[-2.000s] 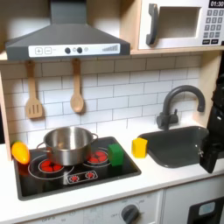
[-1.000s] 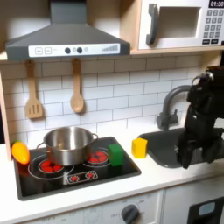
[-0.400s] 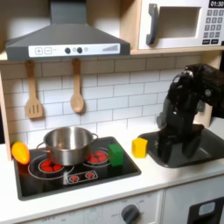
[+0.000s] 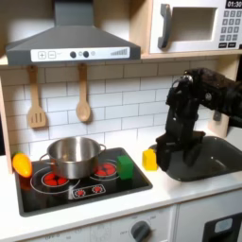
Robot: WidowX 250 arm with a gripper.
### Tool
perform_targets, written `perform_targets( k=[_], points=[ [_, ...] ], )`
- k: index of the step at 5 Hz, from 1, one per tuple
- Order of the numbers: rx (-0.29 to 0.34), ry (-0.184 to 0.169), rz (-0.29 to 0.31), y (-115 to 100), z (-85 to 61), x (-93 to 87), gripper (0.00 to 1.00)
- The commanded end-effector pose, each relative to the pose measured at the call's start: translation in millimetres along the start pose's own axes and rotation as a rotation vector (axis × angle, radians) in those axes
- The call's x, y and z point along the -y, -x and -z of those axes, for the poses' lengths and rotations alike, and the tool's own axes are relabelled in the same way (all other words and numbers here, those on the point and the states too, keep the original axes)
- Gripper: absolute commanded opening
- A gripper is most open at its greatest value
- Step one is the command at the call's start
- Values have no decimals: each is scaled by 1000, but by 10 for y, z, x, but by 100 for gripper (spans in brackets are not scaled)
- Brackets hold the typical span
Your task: Reach green block
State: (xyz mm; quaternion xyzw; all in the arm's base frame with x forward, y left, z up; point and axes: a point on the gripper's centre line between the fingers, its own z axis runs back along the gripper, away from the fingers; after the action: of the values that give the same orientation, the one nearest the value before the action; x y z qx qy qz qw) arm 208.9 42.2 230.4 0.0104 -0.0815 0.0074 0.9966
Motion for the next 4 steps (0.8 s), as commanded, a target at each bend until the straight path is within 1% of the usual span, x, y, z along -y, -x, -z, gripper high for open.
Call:
perform_targets(
  k=[1, 2, 4],
  points=[
    [25, -11, 13, -254, 55, -109, 100],
    [29, -13, 4, -383, 94, -152, 100],
    [36, -9, -4, -599, 181, -169, 100]
  ],
)
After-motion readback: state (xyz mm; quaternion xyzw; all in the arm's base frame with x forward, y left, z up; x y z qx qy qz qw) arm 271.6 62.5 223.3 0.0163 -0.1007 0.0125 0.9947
